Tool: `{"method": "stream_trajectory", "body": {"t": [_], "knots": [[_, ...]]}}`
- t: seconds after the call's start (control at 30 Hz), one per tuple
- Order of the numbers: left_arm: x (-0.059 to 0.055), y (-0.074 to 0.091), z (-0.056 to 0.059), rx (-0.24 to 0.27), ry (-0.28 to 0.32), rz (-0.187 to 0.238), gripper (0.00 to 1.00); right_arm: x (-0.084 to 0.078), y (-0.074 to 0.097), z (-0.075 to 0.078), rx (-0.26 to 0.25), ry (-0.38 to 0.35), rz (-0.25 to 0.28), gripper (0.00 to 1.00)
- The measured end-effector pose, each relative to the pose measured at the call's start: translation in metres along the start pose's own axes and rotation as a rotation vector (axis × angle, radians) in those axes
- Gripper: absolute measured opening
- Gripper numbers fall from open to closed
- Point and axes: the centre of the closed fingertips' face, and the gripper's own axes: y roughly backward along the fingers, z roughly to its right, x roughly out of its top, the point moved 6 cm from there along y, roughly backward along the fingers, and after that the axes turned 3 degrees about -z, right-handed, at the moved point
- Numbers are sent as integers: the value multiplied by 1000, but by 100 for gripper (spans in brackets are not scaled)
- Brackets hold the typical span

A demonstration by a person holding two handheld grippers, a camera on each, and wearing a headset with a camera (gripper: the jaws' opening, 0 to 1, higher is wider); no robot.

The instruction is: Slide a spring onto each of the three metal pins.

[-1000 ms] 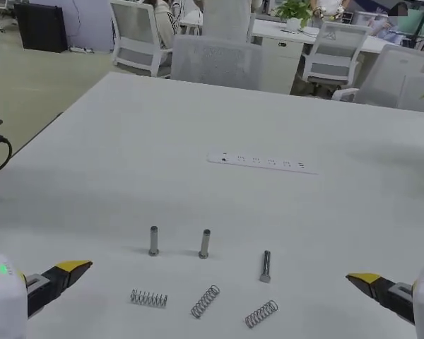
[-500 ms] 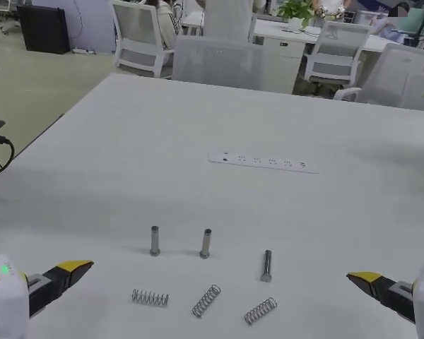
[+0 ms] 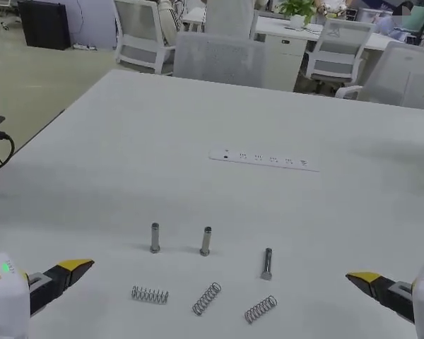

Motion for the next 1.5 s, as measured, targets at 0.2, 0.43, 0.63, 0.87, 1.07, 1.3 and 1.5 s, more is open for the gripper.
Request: {"method": "stream_trajectory", "body": {"t": [0.2, 0.43, 0.63, 0.87, 1.07, 1.3, 1.5], "knots": [[0, -1, 0, -5, 0, -3, 96, 0, 0, 1, -4, -1, -3, 90], [-1, -2, 1, -8, -3, -5, 96, 1, 1, 2, -5, 1, -13, 89], [-1, -1, 0, -7, -1, -5, 96, 4, 0, 5, -3, 8, -20, 88], [-3, -1, 1, -5, 3, -3, 96, 11, -1, 11, -10, 16, -41, 86], [-3, -1, 1, -2, 4, 0, 96, 17, -5, 14, -4, 24, -51, 83], [-2, 0, 1, 3, 2, 2, 96, 24, -11, 19, -4, 29, -60, 80], [-2, 0, 1, 6, 2, 3, 96, 32, -19, 26, -8, 33, -63, 77]]}}
